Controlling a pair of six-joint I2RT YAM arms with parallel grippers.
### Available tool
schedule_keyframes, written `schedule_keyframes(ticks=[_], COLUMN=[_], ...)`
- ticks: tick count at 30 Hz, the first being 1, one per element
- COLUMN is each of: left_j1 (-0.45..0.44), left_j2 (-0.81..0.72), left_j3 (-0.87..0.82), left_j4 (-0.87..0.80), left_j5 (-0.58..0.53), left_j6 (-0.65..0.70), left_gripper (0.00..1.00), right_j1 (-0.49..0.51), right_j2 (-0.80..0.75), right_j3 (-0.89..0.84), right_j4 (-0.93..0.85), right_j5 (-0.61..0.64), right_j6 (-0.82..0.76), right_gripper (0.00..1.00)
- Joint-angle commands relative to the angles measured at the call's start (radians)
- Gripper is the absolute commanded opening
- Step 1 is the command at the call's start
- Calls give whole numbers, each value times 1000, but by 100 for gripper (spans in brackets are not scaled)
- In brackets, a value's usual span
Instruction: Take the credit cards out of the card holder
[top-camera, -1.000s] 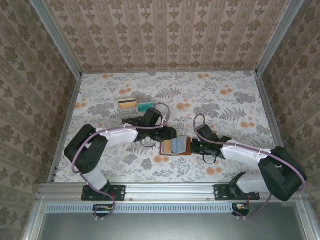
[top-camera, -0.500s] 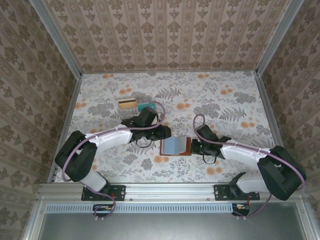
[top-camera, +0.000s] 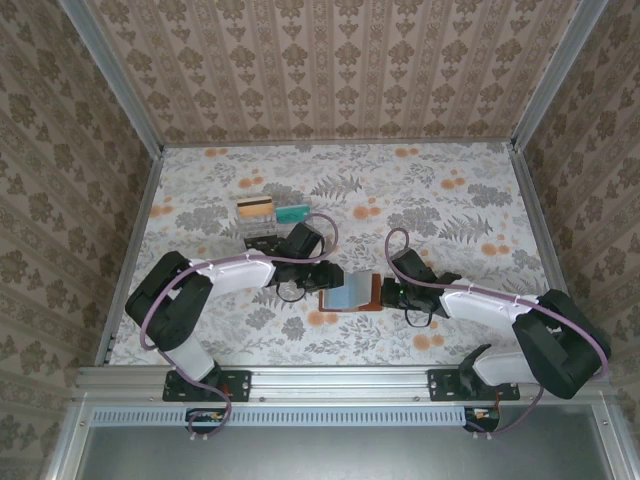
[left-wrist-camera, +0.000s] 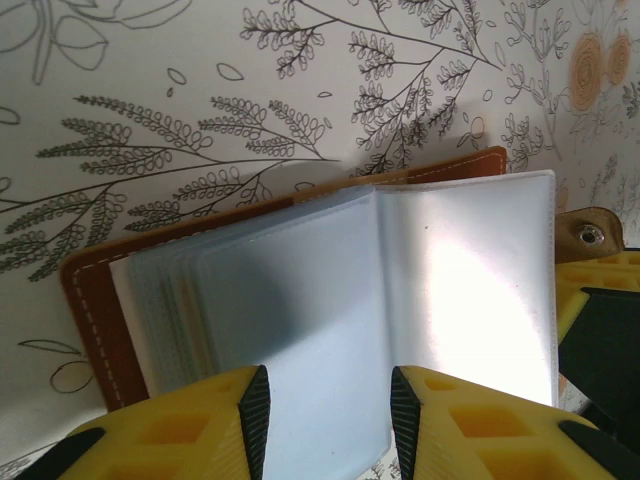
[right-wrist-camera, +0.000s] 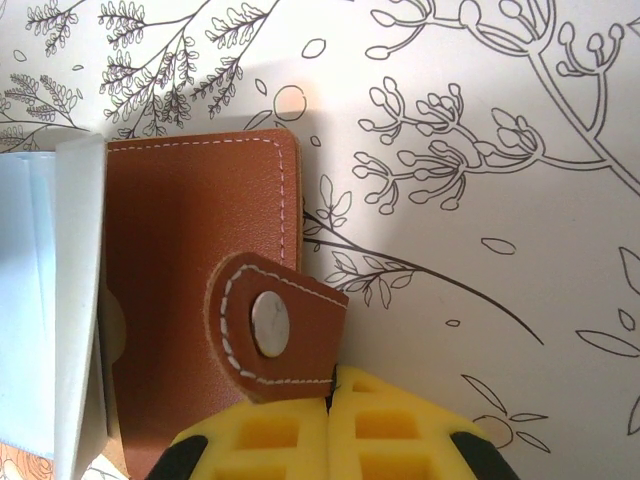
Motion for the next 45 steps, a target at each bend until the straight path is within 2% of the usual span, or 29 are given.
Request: schedule_keyframes(ticks=[1, 6, 20, 24, 30, 40, 45], left_j1=[-7, -8, -32, -39, -43, -51, -51], left_j2=[1, -21, 34, 45, 48, 83, 44], left_j3=[13, 3, 22, 22, 36, 82, 91], left_j4=[-36, -59, -41, -8, 45, 93, 32], left_j5=[-23, -46, -23, 2, 48, 111, 43], left_j6=[22, 29, 24, 12, 3, 2, 17], left_gripper=[40, 40, 40, 41, 49, 50, 50], right_j1=[-2, -2, -2, -2, -2, -2, -2], right_j2=[12, 11, 17, 16, 16, 12, 6], right_j3=[-7, -10, -10, -9, -13, -14, -14], right_j4=[1, 4, 8, 10, 13, 10, 6], right_j5=[14, 15, 12, 11, 10, 12, 12], right_j6=[-2, 0, 1, 1, 4, 4, 4], right_gripper=[3, 3, 3, 3, 3, 3, 3])
